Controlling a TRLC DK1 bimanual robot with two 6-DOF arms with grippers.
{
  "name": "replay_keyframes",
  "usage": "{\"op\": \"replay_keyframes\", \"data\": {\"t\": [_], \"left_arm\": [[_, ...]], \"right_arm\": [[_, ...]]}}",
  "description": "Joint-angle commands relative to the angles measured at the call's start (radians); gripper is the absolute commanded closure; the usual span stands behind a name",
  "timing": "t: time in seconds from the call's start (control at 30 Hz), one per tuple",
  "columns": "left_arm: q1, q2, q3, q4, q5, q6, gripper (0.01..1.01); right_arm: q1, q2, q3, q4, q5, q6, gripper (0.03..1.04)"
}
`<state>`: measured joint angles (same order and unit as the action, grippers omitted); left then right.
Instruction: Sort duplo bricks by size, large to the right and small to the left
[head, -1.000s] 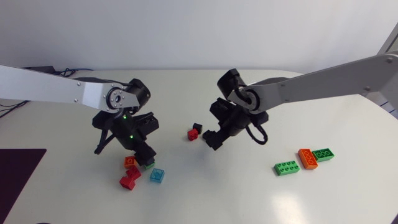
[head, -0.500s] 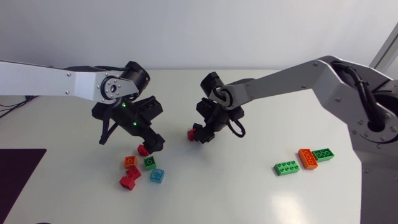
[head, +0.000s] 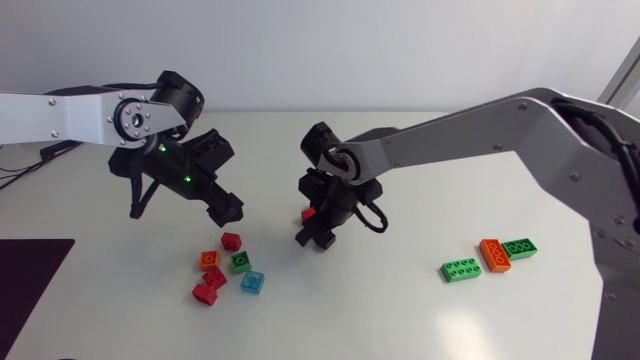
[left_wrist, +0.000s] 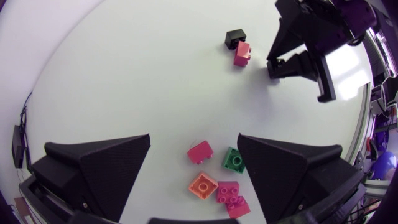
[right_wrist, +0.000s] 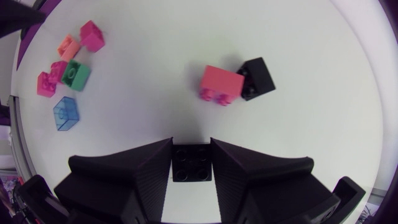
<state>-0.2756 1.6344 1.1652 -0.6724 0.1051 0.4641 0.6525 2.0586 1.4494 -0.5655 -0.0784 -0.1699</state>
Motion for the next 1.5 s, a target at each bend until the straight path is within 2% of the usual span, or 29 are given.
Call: {"op": "replay_keyframes", "data": {"t": [0.0,0.3,0.43,0.47,0.53,0.63,0.67,0.7,0.77,0.8,0.87,1.0,1.13,1.3,1.47], "left_arm": [[0.018,-0.031,0.005,0.004,0.007,0.028,0.054],[0.090,-0.090,-0.048,-0.009,0.011,0.062,0.054],[0.110,-0.097,-0.064,-0.009,0.013,0.070,0.054],[0.111,-0.097,-0.068,-0.009,0.015,0.071,0.054],[0.111,-0.097,-0.075,-0.009,0.018,0.071,0.054],[0.107,-0.090,-0.081,0.000,0.021,0.068,0.054],[0.101,-0.082,-0.081,0.007,0.021,0.065,0.054],[0.092,-0.071,-0.079,0.013,0.021,0.059,0.054],[0.058,-0.044,-0.075,0.022,0.028,0.051,0.052],[0.044,-0.031,-0.071,0.030,0.033,0.041,0.054],[0.006,-0.007,-0.059,0.045,0.044,0.024,0.054],[-0.048,0.041,-0.042,0.132,0.100,0.022,0.051],[-0.083,0.157,0.031,0.165,0.166,0.047,0.052],[-0.137,0.278,0.148,0.171,0.202,0.059,0.061],[-0.180,0.363,0.225,0.175,0.212,0.084,0.072]], "right_arm": [[0.061,-0.040,-0.014,-0.036,-0.009,0.036,0.93],[0.217,-0.032,0.034,-0.134,-0.166,0.055,0.92],[0.266,0.005,0.060,-0.151,-0.169,0.047,0.88],[0.274,0.017,0.071,-0.160,-0.169,0.044,0.82],[0.285,0.040,0.092,-0.180,-0.170,0.035,0.65],[0.299,0.051,0.097,-0.186,-0.176,0.029,0.64],[0.299,0.051,0.095,-0.186,-0.181,0.029,0.60],[0.297,0.048,0.091,-0.186,-0.182,0.030,0.52],[0.288,0.034,0.078,-0.186,-0.189,0.030,0.24],[0.282,0.023,0.071,-0.186,-0.192,0.030,0.14],[0.262,-0.012,0.045,-0.182,-0.204,0.029,0.08],[0.185,-0.118,-0.030,-0.166,-0.213,0.029,0.07],[0.044,-0.227,-0.126,-0.143,-0.213,0.004,0.07],[-0.143,-0.258,-0.201,-0.103,-0.207,-0.046,0.07],[-0.237,-0.265,-0.236,-0.073,-0.210,-0.085,0.07]]}}
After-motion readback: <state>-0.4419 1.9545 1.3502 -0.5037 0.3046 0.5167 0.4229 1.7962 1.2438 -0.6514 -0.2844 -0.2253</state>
